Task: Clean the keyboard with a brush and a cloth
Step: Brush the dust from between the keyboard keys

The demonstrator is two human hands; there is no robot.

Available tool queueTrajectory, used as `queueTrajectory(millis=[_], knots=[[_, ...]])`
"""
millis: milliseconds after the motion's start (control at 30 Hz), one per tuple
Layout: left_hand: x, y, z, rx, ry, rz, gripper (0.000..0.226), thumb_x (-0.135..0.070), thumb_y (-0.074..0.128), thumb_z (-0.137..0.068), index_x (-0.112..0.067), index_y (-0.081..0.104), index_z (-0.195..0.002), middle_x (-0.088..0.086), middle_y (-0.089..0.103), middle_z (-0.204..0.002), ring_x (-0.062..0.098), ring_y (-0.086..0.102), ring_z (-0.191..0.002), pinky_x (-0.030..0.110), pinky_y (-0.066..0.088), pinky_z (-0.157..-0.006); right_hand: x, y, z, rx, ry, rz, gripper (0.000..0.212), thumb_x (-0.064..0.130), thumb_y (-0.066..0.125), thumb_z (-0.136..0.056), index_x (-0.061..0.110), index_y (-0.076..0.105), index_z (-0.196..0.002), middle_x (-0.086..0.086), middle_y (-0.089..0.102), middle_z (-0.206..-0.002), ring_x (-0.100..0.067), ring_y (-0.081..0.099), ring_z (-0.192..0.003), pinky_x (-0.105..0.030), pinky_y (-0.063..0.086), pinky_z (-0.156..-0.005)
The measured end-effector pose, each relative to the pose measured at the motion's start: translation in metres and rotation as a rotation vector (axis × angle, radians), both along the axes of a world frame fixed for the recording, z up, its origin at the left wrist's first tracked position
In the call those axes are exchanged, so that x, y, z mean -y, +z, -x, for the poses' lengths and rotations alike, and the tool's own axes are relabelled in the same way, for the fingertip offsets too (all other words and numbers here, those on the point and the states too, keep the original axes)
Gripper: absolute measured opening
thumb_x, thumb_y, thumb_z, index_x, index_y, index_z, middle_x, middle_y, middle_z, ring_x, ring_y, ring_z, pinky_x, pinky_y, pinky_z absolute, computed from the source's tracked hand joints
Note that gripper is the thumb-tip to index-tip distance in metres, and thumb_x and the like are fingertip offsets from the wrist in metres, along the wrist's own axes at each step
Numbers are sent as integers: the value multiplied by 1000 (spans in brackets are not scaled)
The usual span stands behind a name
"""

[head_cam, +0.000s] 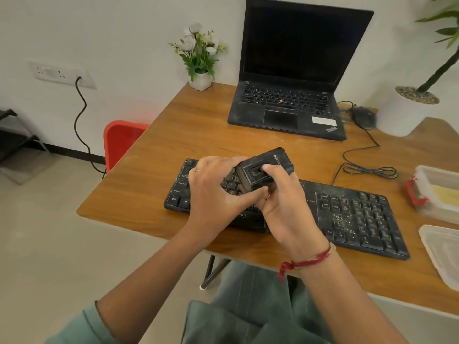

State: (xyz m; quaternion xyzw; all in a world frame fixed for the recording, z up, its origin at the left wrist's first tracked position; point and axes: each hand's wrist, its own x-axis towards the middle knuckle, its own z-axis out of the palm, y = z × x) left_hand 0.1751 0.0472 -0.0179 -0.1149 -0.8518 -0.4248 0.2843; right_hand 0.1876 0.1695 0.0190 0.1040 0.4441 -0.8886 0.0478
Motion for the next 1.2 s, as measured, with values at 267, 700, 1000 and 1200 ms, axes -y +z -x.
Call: queueTrajectory(millis=[267, 700, 1000, 1200], knots=[[4, 0, -1, -10, 6, -8, 56, -65, 69, -67, -27, 71, -108, -21, 63, -97, 2, 46, -101, 48, 43, -85, 4, 1, -1, -46, -23, -54, 35, 3, 59, -88, 13, 47, -119, -7, 64, -102, -17, 68, -87, -27, 55, -63], [9, -1, 2, -31, 17, -6, 56, -66, 70, -64, -27, 72, -105, -22, 61, -91, -1, 43, -98, 45, 43, -84, 9, -2, 1, -17, 85, 55, 28, -1, 59, -87, 7, 57, -114, -9, 67, -98, -23, 67, -92, -27, 57, -67], [11, -4, 1, 20, 3, 14, 62, -68, 69, -64, -28, 69, -110, -19, 62, -97, 1, 44, -103, 42, 39, -88, 8, -1, 3, 52, 157, 56, 16, 3, 58, -88, 9, 64, -101, -7, 69, -93, -21, 67, -89, -29, 56, -77], [15, -5, -1, 62, -41, 2, 71, -69, 69, -62, -29, 61, -121, -19, 60, -108, 7, 48, -109, 44, 37, -95, 5, 2, 1, 70, 139, 89, 11, 4, 58, -89, 8, 65, -95, -9, 71, -90, -19, 69, -81, -19, 52, -53]])
